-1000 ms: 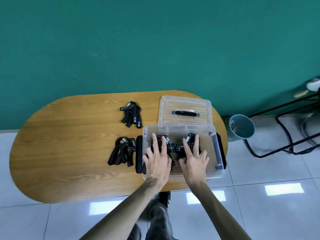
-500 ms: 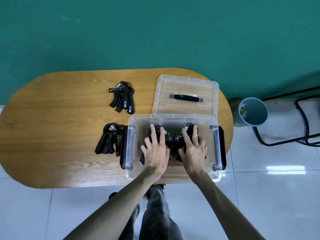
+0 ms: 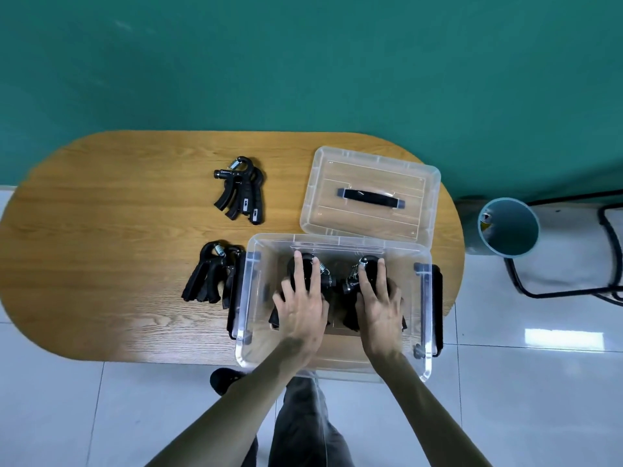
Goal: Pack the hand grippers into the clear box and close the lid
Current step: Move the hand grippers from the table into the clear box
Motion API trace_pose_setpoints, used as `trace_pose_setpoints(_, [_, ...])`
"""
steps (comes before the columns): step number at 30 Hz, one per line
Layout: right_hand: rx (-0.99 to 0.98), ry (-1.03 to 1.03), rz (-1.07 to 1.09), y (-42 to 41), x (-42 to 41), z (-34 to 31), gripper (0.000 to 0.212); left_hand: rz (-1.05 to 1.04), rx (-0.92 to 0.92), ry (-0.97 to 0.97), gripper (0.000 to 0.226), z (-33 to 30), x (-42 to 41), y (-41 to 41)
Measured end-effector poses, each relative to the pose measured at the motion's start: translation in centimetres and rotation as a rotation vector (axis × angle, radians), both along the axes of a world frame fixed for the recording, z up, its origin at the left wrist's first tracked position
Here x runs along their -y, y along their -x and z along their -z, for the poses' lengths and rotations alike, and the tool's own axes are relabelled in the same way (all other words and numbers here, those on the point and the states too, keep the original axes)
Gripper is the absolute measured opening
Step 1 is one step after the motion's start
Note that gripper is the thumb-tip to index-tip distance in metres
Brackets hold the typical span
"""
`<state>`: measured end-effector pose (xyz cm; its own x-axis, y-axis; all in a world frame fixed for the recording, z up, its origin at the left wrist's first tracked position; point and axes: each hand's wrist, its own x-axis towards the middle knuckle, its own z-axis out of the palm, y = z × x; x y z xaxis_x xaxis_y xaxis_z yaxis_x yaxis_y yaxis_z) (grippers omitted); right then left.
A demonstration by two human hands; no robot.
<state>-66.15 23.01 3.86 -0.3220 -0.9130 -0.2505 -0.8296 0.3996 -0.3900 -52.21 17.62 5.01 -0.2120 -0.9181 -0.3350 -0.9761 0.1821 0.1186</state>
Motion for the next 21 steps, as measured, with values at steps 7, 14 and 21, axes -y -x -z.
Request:
trace_pose_setpoints(7, [-0.095, -0.071, -0.002, 0.0, 0.1, -0.1, 0.097, -0.010, -0.055, -0.029, 0.080, 0.0, -0.2, -0.3])
trace_pose_setpoints(14, [-0.091, 0.007, -0.005, -1.4, 1.4, -3.1, 0.063, 0.073, -0.103, 0.018, 0.073, -1.5, -0.8, -2.0])
trace_pose_setpoints(21, [-0.127, 0.126, -0.117, -5.5, 4.1, -5.5, 0.058, 0.147, -0.095, 0.106, 0.066, -4.7, 1.8, -5.6])
